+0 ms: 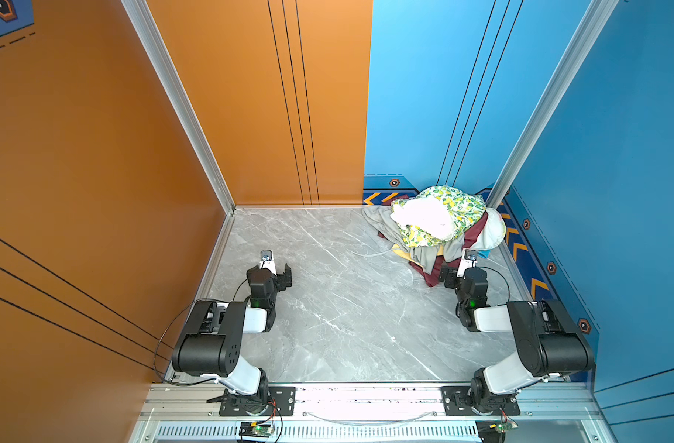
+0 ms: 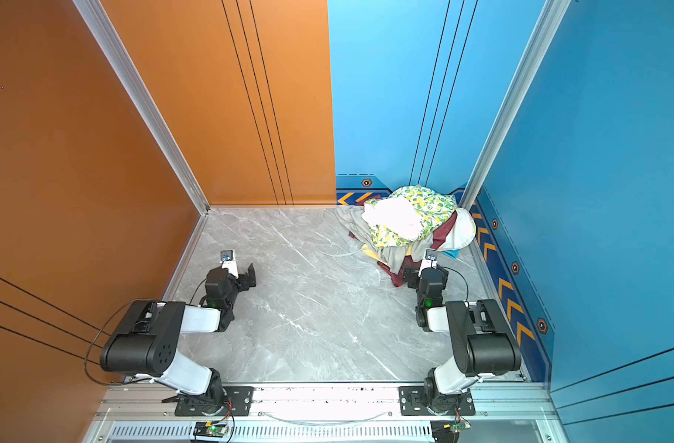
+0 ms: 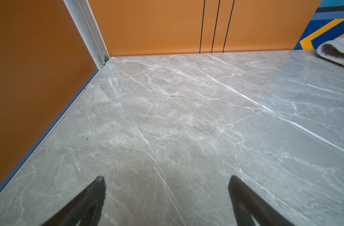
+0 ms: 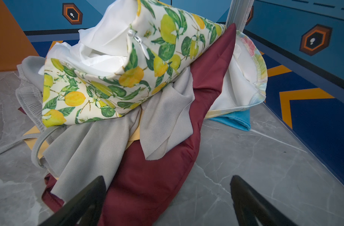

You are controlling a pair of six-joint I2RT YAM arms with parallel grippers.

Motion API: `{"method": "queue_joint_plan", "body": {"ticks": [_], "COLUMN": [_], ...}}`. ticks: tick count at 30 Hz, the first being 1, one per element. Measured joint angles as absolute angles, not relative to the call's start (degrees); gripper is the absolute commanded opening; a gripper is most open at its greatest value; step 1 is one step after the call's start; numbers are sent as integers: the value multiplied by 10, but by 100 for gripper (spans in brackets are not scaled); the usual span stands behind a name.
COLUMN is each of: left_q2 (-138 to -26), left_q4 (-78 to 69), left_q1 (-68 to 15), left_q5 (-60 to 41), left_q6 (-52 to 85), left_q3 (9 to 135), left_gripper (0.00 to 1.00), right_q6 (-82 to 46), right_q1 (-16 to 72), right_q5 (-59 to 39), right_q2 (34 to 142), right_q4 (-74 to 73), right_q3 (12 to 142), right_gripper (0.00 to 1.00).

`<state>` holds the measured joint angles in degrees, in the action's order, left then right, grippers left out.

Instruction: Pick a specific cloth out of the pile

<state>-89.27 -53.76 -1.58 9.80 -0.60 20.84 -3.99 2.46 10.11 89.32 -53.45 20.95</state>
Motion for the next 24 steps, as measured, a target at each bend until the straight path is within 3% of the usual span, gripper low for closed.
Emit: {"method": "queue_joint_plan", "body": {"ticks": [24], "left_q2": [-893], "left_q4": [-537], "left_q1": [-2], "left_q5": [53], "left_q6": [-4], "left_q3": [209], "left_gripper": [98], "right_q6": [-25], "right_q1": [46], "right_q5": [117], "right_q2": [893], "right_q4": [-551], "right_q3": [196], "right_gripper": [100]}}
